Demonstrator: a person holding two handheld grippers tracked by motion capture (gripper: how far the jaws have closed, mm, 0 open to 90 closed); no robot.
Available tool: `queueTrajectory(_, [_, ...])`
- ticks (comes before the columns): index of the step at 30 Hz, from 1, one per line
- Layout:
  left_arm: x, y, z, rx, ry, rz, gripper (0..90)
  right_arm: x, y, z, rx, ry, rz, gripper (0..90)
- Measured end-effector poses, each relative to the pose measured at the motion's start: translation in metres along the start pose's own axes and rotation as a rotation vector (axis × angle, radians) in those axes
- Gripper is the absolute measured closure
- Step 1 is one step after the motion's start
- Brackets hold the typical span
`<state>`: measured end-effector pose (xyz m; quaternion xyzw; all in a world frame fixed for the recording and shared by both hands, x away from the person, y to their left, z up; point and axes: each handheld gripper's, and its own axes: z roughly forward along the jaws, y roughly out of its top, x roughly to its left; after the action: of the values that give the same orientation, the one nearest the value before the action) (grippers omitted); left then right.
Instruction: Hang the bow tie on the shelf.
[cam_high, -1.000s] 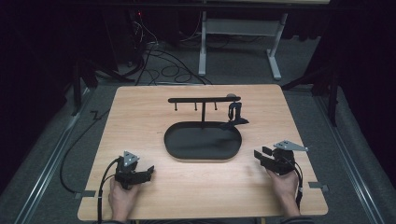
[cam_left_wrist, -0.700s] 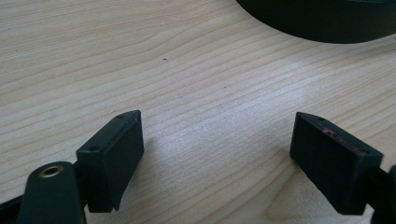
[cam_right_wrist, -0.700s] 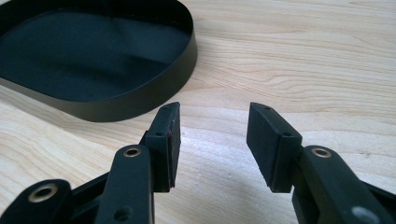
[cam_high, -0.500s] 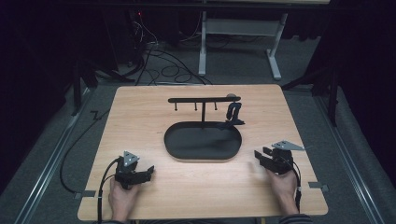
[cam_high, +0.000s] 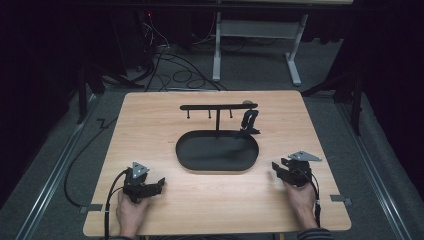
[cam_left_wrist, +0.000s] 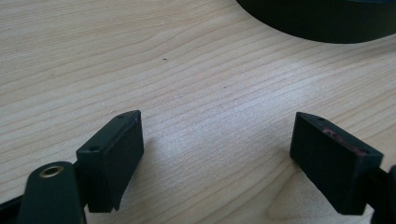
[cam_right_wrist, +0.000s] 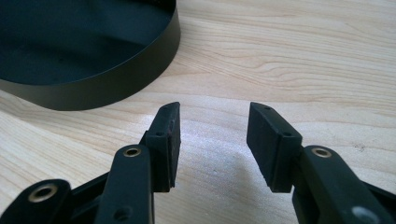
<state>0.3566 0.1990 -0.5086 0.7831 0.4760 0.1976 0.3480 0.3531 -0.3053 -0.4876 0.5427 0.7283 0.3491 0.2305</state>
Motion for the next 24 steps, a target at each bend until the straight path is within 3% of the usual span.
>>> queueTrajectory(4, [0.0,0.0,0.0,0.0,0.0,0.0,17.9,0.003,0.0,0.002,0.006,-0.018,-0.025,56.4])
queueTrajectory(9, [0.0,0.0,0.0,0.0,0.0,0.0,17.9,0.004,-0.001,0.004,0.012,-0.018,-0.017,55.9])
queueTrajectory(24, [0.0,0.0,0.0,0.0,0.0,0.0,17.9,0.009,-0.005,0.012,0.051,-0.036,-0.05,55.0])
